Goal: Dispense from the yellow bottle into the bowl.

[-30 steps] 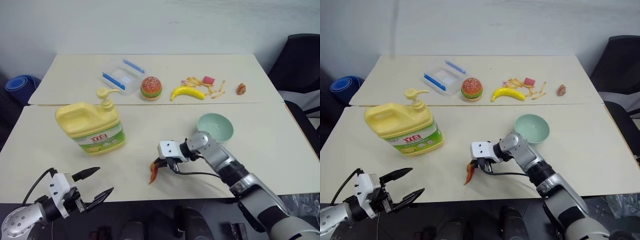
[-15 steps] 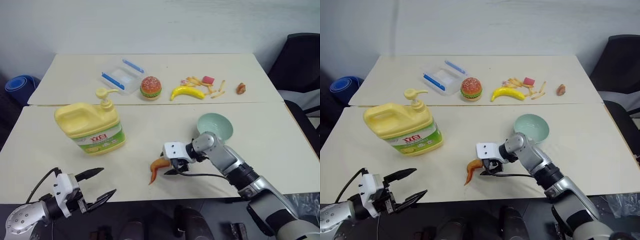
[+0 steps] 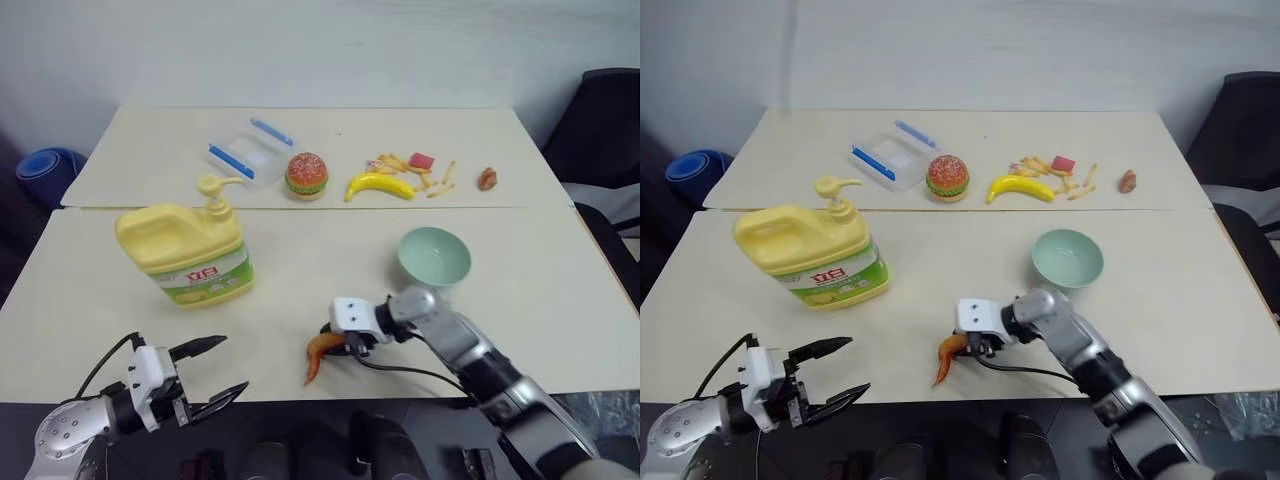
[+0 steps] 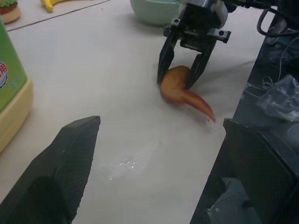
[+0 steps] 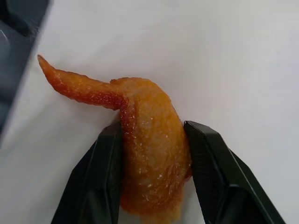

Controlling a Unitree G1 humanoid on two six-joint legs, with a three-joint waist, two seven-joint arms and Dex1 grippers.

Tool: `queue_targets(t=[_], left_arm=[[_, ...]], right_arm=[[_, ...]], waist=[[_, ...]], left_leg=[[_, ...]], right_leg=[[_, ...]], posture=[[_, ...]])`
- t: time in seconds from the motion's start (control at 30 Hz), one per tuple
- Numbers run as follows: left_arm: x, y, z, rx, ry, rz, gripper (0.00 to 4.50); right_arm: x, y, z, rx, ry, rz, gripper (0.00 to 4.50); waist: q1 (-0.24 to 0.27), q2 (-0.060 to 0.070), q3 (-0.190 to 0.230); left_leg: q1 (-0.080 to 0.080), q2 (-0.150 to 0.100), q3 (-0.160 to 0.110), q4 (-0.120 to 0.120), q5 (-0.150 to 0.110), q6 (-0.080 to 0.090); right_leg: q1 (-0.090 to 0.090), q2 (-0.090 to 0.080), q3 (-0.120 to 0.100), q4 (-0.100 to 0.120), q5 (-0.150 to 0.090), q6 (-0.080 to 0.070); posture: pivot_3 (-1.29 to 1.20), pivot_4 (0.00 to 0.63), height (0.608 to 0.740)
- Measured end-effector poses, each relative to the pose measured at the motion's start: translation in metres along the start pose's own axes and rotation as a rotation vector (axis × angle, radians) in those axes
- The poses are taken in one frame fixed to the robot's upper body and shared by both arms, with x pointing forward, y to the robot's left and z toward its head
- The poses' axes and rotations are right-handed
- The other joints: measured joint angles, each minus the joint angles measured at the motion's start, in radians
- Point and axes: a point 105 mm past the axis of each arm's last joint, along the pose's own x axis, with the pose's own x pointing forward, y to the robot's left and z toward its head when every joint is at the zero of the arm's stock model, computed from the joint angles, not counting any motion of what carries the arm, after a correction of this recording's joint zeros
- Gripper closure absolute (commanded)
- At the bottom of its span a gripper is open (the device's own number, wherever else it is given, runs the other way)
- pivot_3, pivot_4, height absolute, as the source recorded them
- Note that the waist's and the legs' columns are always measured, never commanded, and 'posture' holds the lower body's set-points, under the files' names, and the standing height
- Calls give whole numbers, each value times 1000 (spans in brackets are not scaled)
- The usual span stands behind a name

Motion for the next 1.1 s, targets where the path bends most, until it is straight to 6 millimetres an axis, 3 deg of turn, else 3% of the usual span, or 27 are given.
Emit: queue_targets(t=[0.1, 0.13, 0.23, 0.33, 0.43, 0.6, 0.7, 0.83, 0.9, 1.0, 1.1], left_arm=[[13, 0, 7, 9, -41, -27, 0], [18, 0, 10, 6, -52, -33, 0], [30, -1, 17, -14, -85, -57, 0], [43, -6, 21, -45, -115, -103, 0], [52, -8, 24, -54, -132, -131, 0], [58, -11, 26, -56, -151, -143, 0], [58, -11, 26, -53, -154, -136, 0], [57, -8, 27, -44, -152, -118, 0], [53, -2, 29, -37, -143, -92, 0], [44, 8, 33, -25, -140, -42, 0], [41, 11, 35, -16, -143, -14, 0]], right_arm=[[-36, 9, 24, 69, -180, -82, 2865], [-63, 16, 33, 108, -247, -127, 2865], [-118, 26, 31, 220, -288, -285, 2865], [-173, 32, -4, 337, -191, -515, 2865], [-205, 31, -36, 372, -119, -699, 2865], [-253, 28, -124, 510, 93, -1057, 2865], [-263, 27, -158, 591, 157, -1149, 1933], [-261, 21, -167, 580, 160, -1158, 574], [-263, 16, -158, 550, 119, -1142, 41], [-251, 6, -113, 413, -40, -1022, 41], [-227, -3, -70, 306, -134, -874, 41]], waist=[[13, 2, 1], [21, 3, 2], [36, 3, 2], [39, 3, 2], [34, 2, 2], [31, 3, 2], [30, 5, 3], [30, 6, 3], [31, 6, 3], [31, 7, 3], [33, 6, 3]], left_leg=[[0, 0, -1, 0, 0, 0], [0, 0, -2, 0, 0, 1], [1, 0, -1, 0, -2, 2], [1, 0, 0, 0, -3, 3], [1, 0, 1, 0, -2, 3], [2, 0, 7, -1, -2, 3], [2, 0, 8, -1, -1, 4], [2, 0, 9, -1, -1, 4], [2, 0, 8, -1, -1, 4], [2, 1, 8, -1, -1, 4], [3, 1, 7, -1, -1, 3]], right_leg=[[1, 0, -1, -3, 1, 1], [2, 0, -1, -6, 1, 1], [4, -1, -1, -8, 1, 1], [4, -1, 0, -8, 1, 2], [4, -1, 1, -7, 1, 2], [4, 1, 6, -4, 1, 2], [4, 2, 7, -4, 1, 2], [4, 2, 8, -4, 1, 2], [4, 2, 8, -4, 1, 2], [4, 2, 8, -4, 1, 3], [4, 2, 8, -4, 2, 3]], posture=[[0, 150, 740], [0, 150, 740], [0, 150, 740], [0, 150, 740], [0, 150, 740], [0, 150, 740], [0, 150, 740], [0, 150, 740], [0, 150, 740], [0, 150, 740], [0, 150, 740]])
